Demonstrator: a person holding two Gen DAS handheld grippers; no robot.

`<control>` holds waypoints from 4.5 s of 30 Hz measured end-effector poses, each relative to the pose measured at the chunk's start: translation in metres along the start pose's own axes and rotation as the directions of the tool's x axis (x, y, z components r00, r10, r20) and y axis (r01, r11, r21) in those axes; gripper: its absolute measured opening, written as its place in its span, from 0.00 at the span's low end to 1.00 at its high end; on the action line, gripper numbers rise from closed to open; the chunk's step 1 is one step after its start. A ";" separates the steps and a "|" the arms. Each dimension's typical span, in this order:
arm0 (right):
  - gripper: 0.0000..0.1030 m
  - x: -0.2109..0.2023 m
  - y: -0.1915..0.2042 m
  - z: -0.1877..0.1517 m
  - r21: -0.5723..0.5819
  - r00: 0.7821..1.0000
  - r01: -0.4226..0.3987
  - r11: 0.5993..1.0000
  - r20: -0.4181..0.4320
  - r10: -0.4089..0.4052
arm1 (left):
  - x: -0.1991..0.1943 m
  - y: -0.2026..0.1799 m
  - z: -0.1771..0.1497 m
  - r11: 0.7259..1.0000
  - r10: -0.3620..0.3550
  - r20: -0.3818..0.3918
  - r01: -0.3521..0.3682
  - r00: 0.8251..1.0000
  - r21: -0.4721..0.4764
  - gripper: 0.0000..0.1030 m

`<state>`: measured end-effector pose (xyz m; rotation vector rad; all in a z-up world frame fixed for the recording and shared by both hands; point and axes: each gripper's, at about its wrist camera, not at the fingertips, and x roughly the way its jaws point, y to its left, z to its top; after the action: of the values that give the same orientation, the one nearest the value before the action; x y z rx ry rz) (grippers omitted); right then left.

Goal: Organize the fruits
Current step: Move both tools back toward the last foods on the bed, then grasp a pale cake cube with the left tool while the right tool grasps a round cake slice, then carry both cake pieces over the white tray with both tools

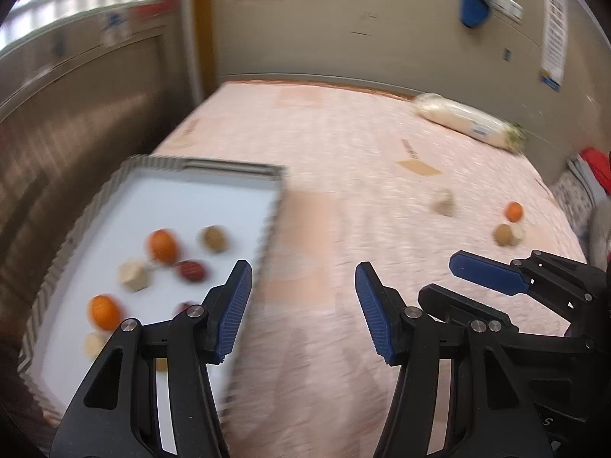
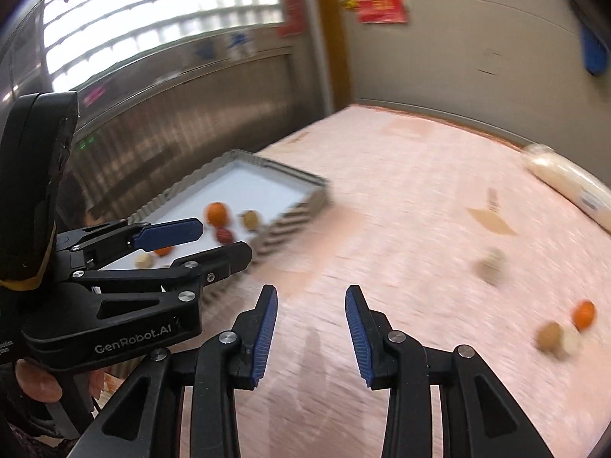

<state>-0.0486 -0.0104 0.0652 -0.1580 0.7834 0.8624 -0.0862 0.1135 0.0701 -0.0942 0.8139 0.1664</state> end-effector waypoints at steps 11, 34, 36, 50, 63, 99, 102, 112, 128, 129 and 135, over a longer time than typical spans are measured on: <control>0.36 -0.048 -0.096 -0.033 0.144 0.989 0.146 0.979 0.006 -0.148 | 0.039 -0.086 0.017 0.992 -0.091 -0.059 0.096 0.994 0.086 0.55; 0.36 -0.048 -0.180 -0.057 0.211 0.957 0.287 0.934 -0.094 -0.273 | 0.084 -0.121 0.030 0.983 -0.148 -0.166 0.164 0.975 0.086 0.55; 0.36 -0.045 -0.187 -0.059 0.214 0.953 0.300 0.930 -0.112 -0.282 | 0.089 -0.123 0.033 0.983 -0.150 -0.171 0.166 0.974 0.083 0.55; 0.36 -0.016 -0.207 -0.048 0.160 0.947 0.314 0.936 -0.119 -0.297 | 0.110 -0.138 0.048 0.979 -0.157 -0.196 0.179 0.968 0.099 0.55; 0.29 -0.025 -0.209 -0.050 0.199 0.963 0.270 0.942 -0.073 -0.261 | 0.146 -0.148 0.071 0.975 -0.168 -0.199 0.193 0.965 0.109 0.55; 0.29 0.000 -0.048 -0.006 0.055 0.998 0.060 0.997 0.022 -0.061 | 0.017 -0.009 0.002 0.999 0.012 -0.031 -0.011 0.999 0.039 0.27; 0.29 0.007 -0.031 0.000 0.026 0.999 0.038 0.999 0.023 -0.039 | 0.012 0.007 -0.001 0.999 0.039 -0.024 -0.038 0.999 0.021 0.27; 0.29 0.026 0.010 0.015 -0.043 1.000 -0.014 0.999 0.010 0.015 | -0.010 0.050 -0.007 0.994 0.101 0.005 -0.101 0.995 -0.032 0.27; 0.29 0.043 0.061 0.027 -0.144 0.996 -0.088 0.986 -0.012 0.087 | -0.021 0.103 -0.027 0.978 0.178 -0.011 -0.178 0.984 -0.107 0.27; 0.29 0.045 0.064 0.028 -0.150 0.996 -0.093 0.984 -0.015 0.092 | -0.021 0.105 -0.028 0.978 0.179 -0.015 -0.180 0.984 -0.110 0.27; 0.29 0.057 0.082 0.031 -0.183 0.993 -0.119 0.976 -0.041 0.114 | -0.019 0.119 -0.039 0.975 0.181 -0.043 -0.185 0.983 -0.127 0.27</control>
<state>-0.0687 0.0918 0.0633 -0.2921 0.7458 1.0466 -0.1493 0.2228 0.0548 -0.1453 0.8426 0.3929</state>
